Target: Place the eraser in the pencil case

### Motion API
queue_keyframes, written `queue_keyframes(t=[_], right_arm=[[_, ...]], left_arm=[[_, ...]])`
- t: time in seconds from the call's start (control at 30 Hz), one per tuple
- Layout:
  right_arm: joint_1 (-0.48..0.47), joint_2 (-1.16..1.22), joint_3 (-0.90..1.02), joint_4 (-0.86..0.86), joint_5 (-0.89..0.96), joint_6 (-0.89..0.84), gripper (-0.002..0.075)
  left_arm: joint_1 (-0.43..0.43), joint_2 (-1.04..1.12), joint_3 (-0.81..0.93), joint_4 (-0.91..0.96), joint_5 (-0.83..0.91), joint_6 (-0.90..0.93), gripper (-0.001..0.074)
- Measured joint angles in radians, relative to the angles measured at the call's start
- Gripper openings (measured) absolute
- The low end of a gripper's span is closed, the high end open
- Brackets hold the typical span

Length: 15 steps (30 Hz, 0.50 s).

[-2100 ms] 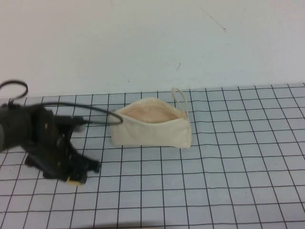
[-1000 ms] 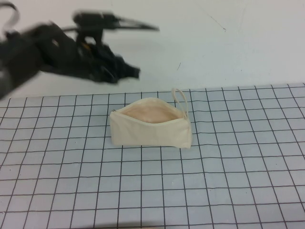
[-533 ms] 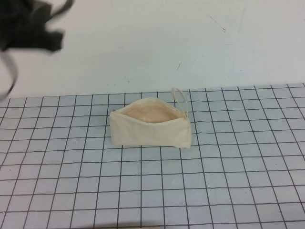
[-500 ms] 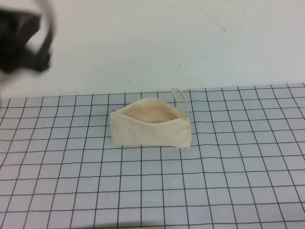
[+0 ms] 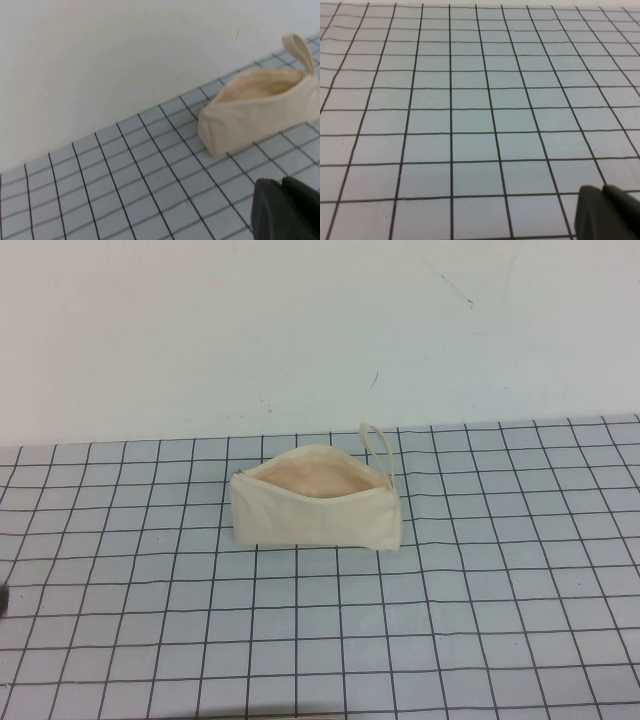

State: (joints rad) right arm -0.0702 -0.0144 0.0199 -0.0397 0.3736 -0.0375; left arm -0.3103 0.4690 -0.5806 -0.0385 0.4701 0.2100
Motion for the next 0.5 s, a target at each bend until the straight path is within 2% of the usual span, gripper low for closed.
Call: queue_keyframes(t=[0.23, 0.5], right_arm=[[0.0, 0.0, 0.0, 0.0, 0.0, 0.0, -0.0003], [0.0, 0.0, 0.0, 0.0, 0.0, 0.0, -0.0003]], left_arm=[[0.004, -0.078, 0.134, 0.008, 0.092, 0.0, 0.0], [0.086, -0.251, 0.215, 0.012, 0.058, 0.0, 0.0]])
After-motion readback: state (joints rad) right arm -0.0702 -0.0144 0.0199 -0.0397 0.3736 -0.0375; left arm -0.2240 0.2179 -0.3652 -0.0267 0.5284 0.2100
